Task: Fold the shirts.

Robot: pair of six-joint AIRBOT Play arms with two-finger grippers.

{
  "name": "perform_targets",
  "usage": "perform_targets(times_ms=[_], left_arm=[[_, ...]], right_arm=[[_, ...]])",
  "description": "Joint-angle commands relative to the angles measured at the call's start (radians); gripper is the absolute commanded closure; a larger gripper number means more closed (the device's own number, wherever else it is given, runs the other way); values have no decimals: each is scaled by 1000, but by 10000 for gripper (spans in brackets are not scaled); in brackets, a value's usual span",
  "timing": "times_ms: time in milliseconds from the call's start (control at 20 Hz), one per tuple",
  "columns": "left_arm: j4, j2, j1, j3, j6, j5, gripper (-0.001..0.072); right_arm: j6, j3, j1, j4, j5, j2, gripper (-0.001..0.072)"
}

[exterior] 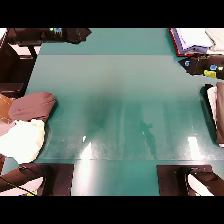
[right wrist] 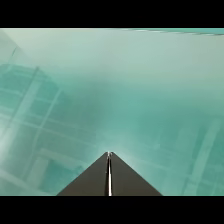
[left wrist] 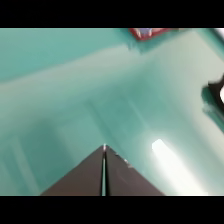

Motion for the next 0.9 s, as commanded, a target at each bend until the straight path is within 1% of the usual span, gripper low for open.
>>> perform_targets(times_ms=[0, 50, 100, 200, 250, 350, 500, 700, 850], left_arm=[[132, 1, 32, 0, 41, -50, 651], [215, -1, 57, 0, 38, -127, 407], [311, -5, 90, -3, 0, -212, 236], [464, -5, 177, -58, -45, -313, 239], [499, -5, 227, -104, -61, -333, 239], [507, -5, 331, -232, -80, -326, 239], [507, -5, 453, -464, -89, -219, 238], [507, -5, 540, -710, -126, -37, 239], [507, -5, 545, -748, -126, -18, 242]], right_arm=[[1, 0, 1, 2, 7, 1, 691], [1, 0, 1, 2, 7, 1, 692], [1, 0, 1, 2, 7, 1, 692], [1, 0, 1, 2, 6, 1, 692], [1, 0, 1, 2, 6, 1, 692], [1, 0, 1, 2, 6, 1, 691], [1, 0, 1, 2, 6, 1, 692], [1, -1, 1, 2, 5, 1, 692], [1, -1, 1, 2, 2, 1, 691]])
